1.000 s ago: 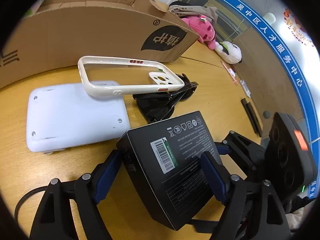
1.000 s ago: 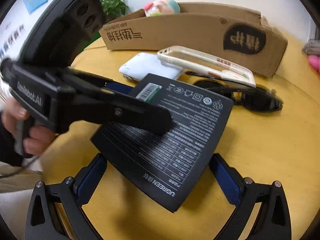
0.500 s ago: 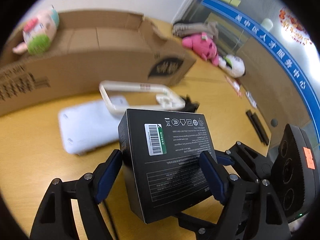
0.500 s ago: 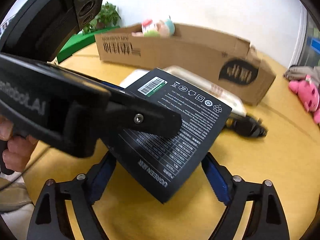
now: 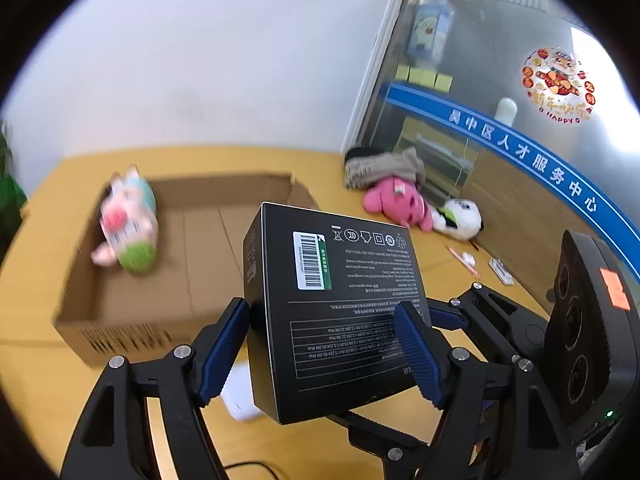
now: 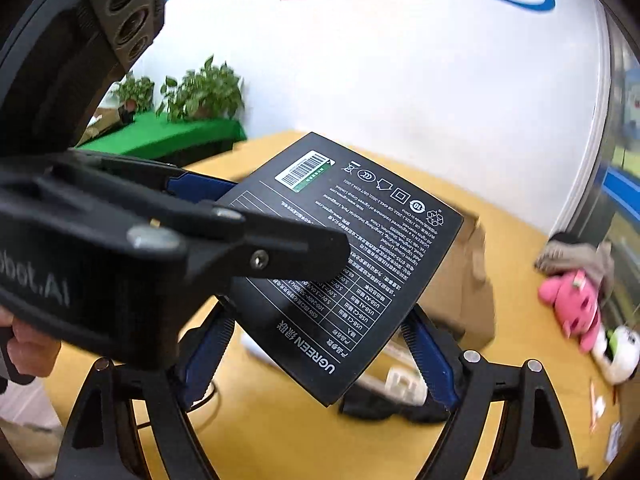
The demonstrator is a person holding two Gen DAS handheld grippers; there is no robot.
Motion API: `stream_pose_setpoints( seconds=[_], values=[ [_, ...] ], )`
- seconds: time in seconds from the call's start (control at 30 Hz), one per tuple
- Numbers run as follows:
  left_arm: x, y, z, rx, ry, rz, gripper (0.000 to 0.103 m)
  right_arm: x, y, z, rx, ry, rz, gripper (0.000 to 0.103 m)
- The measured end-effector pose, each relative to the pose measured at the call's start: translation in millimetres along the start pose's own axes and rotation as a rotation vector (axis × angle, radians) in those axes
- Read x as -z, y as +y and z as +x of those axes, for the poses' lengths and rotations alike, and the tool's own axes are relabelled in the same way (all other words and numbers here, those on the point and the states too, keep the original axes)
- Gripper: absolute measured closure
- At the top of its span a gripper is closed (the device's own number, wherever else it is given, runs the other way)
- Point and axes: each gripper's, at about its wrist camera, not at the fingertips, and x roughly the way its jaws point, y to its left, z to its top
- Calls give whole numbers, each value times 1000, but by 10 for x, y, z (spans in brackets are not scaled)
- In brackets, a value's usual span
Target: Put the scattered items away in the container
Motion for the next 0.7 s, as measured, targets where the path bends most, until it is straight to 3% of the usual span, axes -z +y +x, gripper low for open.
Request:
stream_pose_setpoints(
  seconds=[0.23, 0.7],
  values=[
    [-345, 50, -247, -44, -85, 52, 29, -473, 75, -10, 23, -66, -24, 14],
    [-761, 200, -291, -71, -159, 88, 29, -901, -39, 156, 40, -130, -55, 14]
  ],
)
